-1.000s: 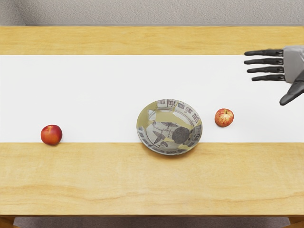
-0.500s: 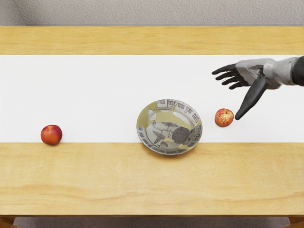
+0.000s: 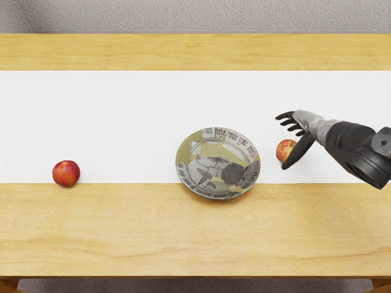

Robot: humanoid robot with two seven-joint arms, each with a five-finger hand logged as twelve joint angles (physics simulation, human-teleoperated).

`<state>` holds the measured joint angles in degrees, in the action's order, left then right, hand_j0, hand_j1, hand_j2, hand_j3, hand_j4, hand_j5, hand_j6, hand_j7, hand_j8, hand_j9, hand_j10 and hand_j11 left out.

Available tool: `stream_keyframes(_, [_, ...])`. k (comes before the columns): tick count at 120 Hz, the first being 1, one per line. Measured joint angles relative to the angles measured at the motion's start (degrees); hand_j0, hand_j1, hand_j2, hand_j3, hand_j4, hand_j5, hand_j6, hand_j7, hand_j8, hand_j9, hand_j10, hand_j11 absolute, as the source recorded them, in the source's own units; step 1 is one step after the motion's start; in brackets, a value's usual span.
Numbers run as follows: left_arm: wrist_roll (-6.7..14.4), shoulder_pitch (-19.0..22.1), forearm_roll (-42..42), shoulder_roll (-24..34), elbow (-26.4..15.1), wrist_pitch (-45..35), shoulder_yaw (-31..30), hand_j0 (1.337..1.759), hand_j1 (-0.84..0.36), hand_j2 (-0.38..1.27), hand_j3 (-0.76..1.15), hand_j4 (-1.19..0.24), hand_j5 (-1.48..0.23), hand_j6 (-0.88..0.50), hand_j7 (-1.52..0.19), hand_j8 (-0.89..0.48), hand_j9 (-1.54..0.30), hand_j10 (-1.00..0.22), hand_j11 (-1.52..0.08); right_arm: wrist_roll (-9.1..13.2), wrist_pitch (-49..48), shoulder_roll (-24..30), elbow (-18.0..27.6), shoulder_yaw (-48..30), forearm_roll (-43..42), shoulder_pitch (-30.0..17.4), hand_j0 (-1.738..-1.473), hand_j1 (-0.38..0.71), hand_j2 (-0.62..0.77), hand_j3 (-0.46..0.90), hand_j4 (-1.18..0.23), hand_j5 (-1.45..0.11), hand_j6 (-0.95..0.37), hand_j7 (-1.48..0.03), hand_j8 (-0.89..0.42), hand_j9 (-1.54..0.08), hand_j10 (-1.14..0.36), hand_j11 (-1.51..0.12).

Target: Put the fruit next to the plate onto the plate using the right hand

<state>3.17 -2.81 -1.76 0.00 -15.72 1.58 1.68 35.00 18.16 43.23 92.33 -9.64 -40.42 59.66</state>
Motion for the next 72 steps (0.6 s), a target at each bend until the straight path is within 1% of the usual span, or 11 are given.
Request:
stream_keyframes(12, [0.00,0.00,0.00,0.00,0.01,0.01,0.00,1.658,0.35,0.00,0.00,0.00,0.00,0.00,0.00,0.00,0.00,0.00,0.00,0.00,2.67,-1.54,-1.01,0.12,-1.62,-1.98,-1.658,-0.12,-0.04,0.00,-0.19,-0.25,-0.20,-0.25,-0.20,-0.25,-0.19,-0.25])
stream_keyframes(32, [0.00,0.00,0.00,0.00,0.00,0.00,0.00,1.658,0.35,0.00,0.00,0.00,0.00,0.00,0.00,0.00,0.00,0.00,0.00,0.00,7.31,-3.06,-2.42,0.21,-3.14,-3.26,-1.658,-0.07,-0.04,0.00,-0.23,-0.30,-0.24,-0.30,-0.23,-0.30,-0.23,-0.30])
stream_keyframes(63, [0.00,0.00,0.00,0.00,0.00,0.00,0.00,1.658,0.35,0.00,0.00,0.00,0.00,0.00,0.00,0.00,0.00,0.00,0.00,0.00,8.71,-3.63,-2.82,0.10,-3.46,-5.20,-1.658,0.13,-0.08,0.00,-0.40,-0.52,-0.40,-0.52,-0.40,-0.52,-0.40,-0.52])
stream_keyframes(72, [0.00,0.00,0.00,0.00,-0.01,0.00,0.00,1.658,0.35,0.00,0.00,0.00,0.00,0.00,0.00,0.00,0.00,0.00,0.00,0.00,8.78,-3.66,-2.84,0.08,-3.54,-5.49,-1.658,0.18,-0.08,0.00,-0.45,-0.57,-0.45,-0.58,-0.41,-0.58,-0.45,-0.58])
